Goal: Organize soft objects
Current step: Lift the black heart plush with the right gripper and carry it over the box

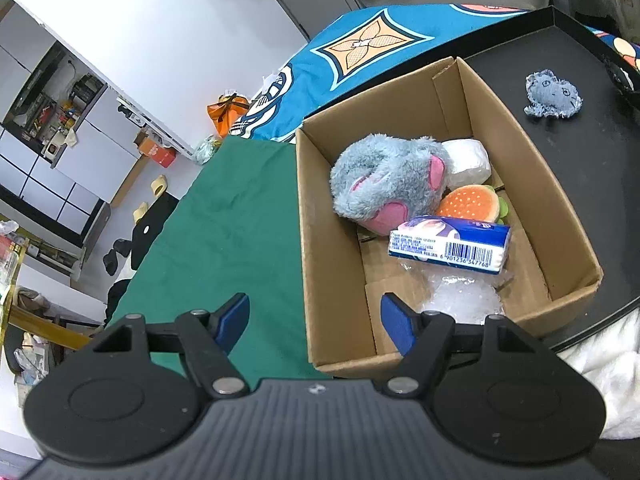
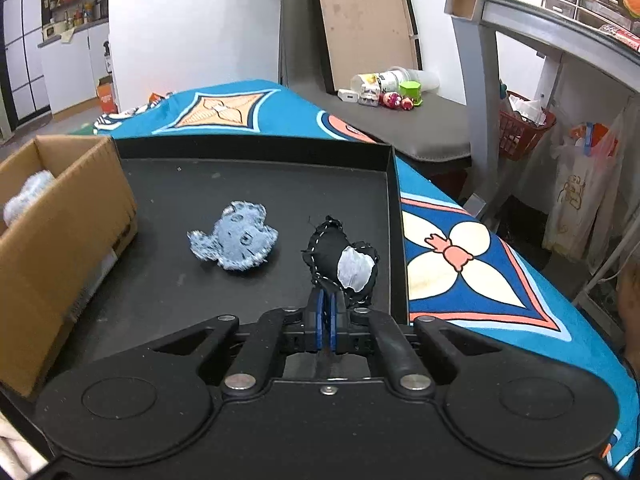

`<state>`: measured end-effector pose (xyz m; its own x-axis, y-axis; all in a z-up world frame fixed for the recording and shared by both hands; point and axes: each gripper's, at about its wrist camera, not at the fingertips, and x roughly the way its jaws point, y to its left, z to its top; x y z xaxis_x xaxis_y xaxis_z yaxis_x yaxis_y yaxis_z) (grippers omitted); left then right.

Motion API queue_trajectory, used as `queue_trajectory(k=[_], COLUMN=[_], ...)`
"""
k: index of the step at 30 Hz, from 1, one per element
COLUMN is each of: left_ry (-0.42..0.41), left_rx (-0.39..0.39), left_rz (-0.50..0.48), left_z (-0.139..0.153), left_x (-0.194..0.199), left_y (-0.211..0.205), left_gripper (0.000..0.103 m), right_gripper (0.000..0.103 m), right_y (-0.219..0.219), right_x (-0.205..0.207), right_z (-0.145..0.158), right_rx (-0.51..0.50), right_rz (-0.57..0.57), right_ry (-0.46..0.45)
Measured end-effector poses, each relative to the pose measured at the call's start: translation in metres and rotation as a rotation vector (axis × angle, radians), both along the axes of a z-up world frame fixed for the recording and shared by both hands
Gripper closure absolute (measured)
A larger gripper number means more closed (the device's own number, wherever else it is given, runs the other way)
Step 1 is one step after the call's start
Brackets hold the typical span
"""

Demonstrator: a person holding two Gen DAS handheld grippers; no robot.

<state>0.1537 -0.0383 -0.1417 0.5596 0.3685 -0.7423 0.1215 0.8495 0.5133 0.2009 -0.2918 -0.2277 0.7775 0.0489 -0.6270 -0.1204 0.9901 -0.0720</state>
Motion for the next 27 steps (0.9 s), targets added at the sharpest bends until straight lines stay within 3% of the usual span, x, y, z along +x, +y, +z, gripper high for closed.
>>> queue_trajectory(k=[8, 27], left_ry=[-0.008, -0.024], left_rx=[-0.038, -0.112], left_rz=[0.003, 0.006], left_z=[0.002, 0.004], left_x=[-0.002, -0.006], left_y=[0.005, 0.015], left_gripper=[0.032, 0.032], right_gripper=[0.100, 0.100], right_y=[0.013, 0.061], right_x=[-0.013, -0.041], right_z=[0.014, 0.045], right_rx=[0.045, 0.009], right_rz=[0.023, 0.200], right_ry=[-0.015, -0.075])
